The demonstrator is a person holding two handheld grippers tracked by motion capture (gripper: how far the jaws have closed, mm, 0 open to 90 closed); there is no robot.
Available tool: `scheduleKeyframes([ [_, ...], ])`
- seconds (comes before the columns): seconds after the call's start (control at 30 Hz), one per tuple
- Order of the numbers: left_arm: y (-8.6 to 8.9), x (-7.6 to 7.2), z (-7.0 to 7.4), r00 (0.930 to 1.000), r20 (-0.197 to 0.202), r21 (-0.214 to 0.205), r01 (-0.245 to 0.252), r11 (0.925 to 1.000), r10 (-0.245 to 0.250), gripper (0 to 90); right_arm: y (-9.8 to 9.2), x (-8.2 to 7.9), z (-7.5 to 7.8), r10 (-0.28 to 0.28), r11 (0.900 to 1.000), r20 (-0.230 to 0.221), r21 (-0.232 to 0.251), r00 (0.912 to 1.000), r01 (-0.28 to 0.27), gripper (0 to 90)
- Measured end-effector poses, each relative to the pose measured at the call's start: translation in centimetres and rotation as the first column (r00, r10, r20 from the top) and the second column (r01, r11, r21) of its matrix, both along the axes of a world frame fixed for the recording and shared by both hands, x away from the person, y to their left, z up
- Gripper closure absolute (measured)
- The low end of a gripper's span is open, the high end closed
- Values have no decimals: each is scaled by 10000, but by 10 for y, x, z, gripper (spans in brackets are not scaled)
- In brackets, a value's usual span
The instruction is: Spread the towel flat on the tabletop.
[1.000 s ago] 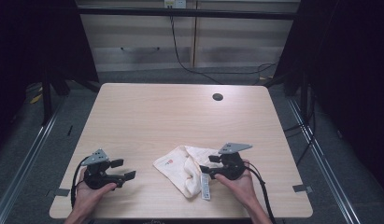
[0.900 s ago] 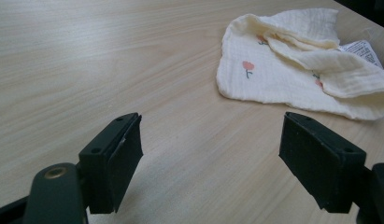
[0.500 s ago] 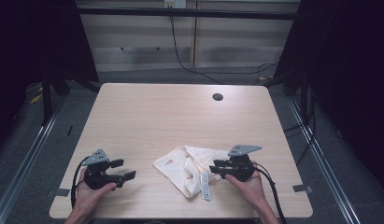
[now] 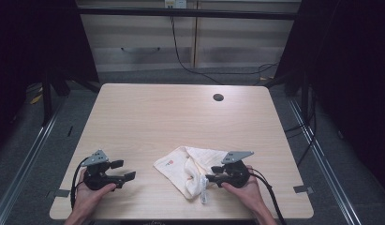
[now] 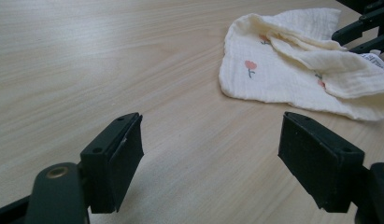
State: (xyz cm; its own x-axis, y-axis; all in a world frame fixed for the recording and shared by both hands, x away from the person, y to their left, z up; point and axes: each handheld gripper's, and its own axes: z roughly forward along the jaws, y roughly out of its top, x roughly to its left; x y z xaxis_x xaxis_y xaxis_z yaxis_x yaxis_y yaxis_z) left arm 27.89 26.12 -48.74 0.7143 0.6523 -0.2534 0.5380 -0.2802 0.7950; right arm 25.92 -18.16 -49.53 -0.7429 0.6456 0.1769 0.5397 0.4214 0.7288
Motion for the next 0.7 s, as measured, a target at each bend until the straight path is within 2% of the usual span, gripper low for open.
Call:
scheduleKeyframes([
  [0.1, 0, 0, 0, 10000, 6, -3, 17, 10000, -17, 215, 2, 1, -1, 29, 10000, 186, 18, 9998, -29, 601],
  [0.13, 0, 0, 0, 10000, 4, -21, 5, 10000, -5, 215, 3, 0, -1, 82, 9999, 454, 75, 9989, -85, 622],
  [0.17, 0, 0, 0, 10000, 4, -27, -2, 10000, 2, 215, 5, 0, 0, 82, 9999, 530, 86, 9986, -87, 633],
  [0.23, 0, 0, 0, 10000, 0, -17, -4, 10000, 4, 215, 8, 1, -1, 162, 9998, 505, -140, 9986, -155, 655],
  [0.33, 0, 0, 0, 10000, 5, -44, 5, 10000, -5, 215, 9, 3, -6, -4, 9998, 360, -213, 9994, 11, 773],
  [0.43, 1, 0, 0, 10000, 13, -59, -2, 10000, 2, 215, 6, 4, -3, -156, 9997, 349, 180, 9993, 149, 843],
  [0.53, 1, 0, 0, 10000, 6, -84, -29, 10000, 29, 215, 2, 5, 3, -220, 9989, 414, 418, 9989, 202, 847],
  [0.63, 1, 0, 0, 10000, 7, -81, -11, 10000, 11, 215, -10, 6, 16, -454, 9927, 500, 1139, 9977, 394, 849],
  [0.7, 0, 0, 0, 10000, -18, -54, 15, 10000, -15, 215, -14, 7, 22, -555, 9908, 549, 1265, 9969, 482, 853],
])
